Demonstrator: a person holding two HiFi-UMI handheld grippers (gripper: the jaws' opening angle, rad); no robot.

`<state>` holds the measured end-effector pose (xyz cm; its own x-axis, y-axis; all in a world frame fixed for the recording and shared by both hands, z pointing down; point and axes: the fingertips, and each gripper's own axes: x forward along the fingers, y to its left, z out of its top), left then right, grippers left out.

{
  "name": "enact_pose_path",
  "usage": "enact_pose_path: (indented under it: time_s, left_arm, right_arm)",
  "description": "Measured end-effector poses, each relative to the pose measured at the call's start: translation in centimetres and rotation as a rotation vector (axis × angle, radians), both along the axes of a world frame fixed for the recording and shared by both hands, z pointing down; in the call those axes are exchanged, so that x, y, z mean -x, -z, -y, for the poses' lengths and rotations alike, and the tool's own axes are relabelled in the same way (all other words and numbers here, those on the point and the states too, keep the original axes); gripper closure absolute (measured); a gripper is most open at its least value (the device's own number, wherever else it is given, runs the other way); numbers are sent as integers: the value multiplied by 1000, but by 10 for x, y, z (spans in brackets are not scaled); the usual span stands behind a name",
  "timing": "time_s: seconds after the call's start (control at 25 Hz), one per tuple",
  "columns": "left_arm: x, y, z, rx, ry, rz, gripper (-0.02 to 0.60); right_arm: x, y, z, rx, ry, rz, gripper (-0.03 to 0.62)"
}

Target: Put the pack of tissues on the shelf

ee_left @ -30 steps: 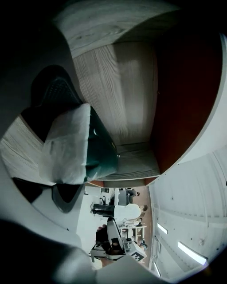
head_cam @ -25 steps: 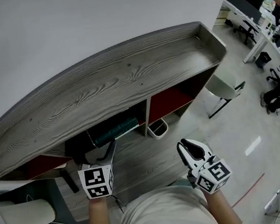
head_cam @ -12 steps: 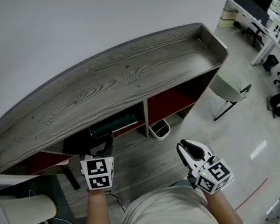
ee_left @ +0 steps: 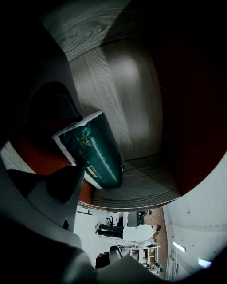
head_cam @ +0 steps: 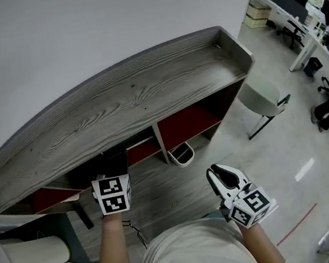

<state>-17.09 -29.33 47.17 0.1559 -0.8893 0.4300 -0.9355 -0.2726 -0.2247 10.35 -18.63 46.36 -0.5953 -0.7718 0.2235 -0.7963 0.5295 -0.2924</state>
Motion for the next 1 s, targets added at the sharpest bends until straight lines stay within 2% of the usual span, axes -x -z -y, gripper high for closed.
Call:
enact_pose_path:
  time_s: [0.24, 0.4, 0.48, 0.56, 0.68, 0.84, 1.0]
  left_arm:
    - [5, 7, -15, -31, 27, -5, 268]
    - [18, 17, -41, -73, 68, -87, 273]
    - [20, 16, -60, -63, 64, -143, 315]
    - [25, 14, -81, -59, 73, -185, 427]
    - [36, 13, -111, -69, 114, -251, 550]
    - [51, 8, -149, -67, 167, -336, 566]
    - [61, 1, -186, -73, 212, -370, 566]
  right_arm:
    - [6, 5, 2, -9, 32, 8, 510]
    - [24, 9, 5, -18, 90, 15, 510]
    - [38, 10, 6, -22, 132, 19, 510]
    - [55, 12, 5, -31, 183, 24, 510]
    - [84, 15, 2, -42, 267, 28, 511]
    - [122, 18, -6, -52, 383, 26, 512]
    - [154, 20, -18, -65, 490, 19, 514]
